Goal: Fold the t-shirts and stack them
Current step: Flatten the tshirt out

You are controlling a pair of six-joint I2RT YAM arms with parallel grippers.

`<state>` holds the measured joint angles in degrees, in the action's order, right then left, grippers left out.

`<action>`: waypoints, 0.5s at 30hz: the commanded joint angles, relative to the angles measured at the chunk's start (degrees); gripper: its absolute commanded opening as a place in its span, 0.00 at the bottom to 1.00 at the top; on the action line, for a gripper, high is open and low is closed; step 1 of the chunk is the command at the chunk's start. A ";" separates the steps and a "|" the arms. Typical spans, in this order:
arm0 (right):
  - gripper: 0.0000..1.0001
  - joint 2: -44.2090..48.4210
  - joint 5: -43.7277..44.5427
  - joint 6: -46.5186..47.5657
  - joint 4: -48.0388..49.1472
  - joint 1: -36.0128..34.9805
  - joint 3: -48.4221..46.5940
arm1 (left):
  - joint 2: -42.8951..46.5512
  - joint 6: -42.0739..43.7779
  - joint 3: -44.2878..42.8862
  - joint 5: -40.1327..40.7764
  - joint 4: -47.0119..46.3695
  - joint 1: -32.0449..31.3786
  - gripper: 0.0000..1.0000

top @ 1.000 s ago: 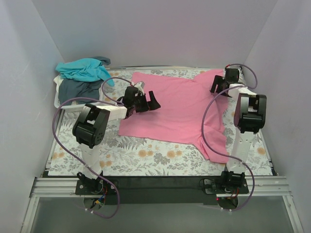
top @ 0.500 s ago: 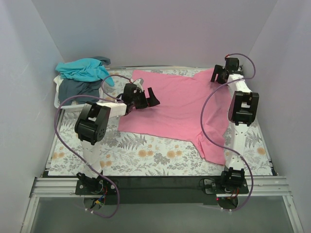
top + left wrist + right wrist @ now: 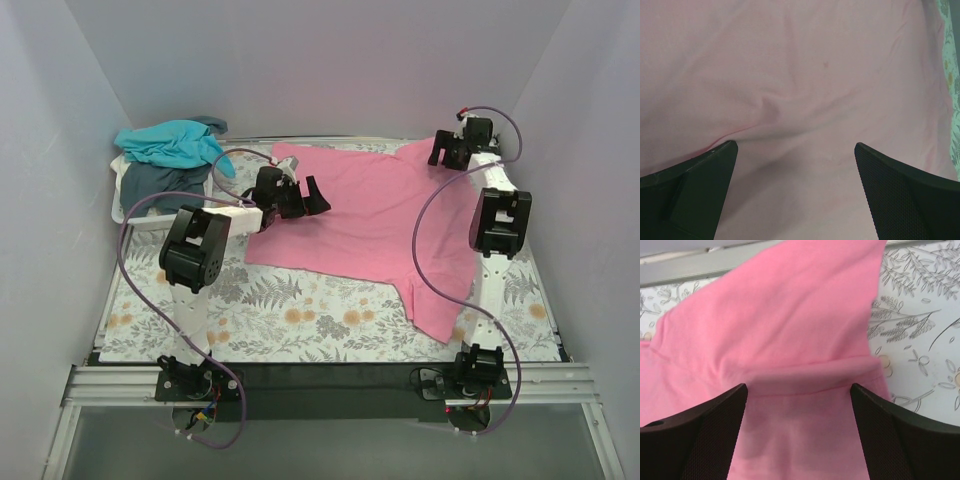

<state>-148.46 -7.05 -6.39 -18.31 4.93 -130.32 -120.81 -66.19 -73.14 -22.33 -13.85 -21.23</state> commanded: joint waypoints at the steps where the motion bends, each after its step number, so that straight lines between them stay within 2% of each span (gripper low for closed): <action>1: 0.77 13.40 -5.17 2.43 8.70 0.08 9.25 | 2.59 1.86 1.07 -0.61 1.46 0.23 0.98; 2: 0.76 16.86 -4.73 3.31 10.73 -0.18 13.30 | 3.47 1.42 1.77 -0.79 1.02 0.23 0.98; 3: 0.77 20.46 -4.21 3.75 15.45 -0.27 22.39 | 5.22 1.42 2.13 -1.22 0.23 0.05 0.98; 4: 0.78 27.72 -4.11 4.02 17.75 -0.44 27.35 | 6.11 1.42 2.56 -1.23 -0.12 -0.03 0.98; 6: 0.78 34.00 -2.89 4.54 21.98 -0.80 37.88 | 8.65 1.42 4.14 -0.70 -0.83 -0.74 0.98; 7: 0.78 39.16 -1.75 5.24 22.26 -1.58 40.38 | 9.54 1.42 5.02 -0.79 -1.27 -0.91 0.98; 10: 0.78 46.48 0.90 5.25 23.05 -2.03 49.51 | 12.35 0.63 8.36 -0.70 -2.68 -1.44 0.98; 15: 0.78 51.60 0.63 4.29 24.36 -2.12 58.15 | 17.70 -0.25 13.72 -0.88 -5.13 -1.97 0.98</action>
<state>-96.16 -7.44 -2.50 3.97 2.57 -77.14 -108.97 -66.28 -61.71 -23.00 -16.16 -22.70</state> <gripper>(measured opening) 0.779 0.982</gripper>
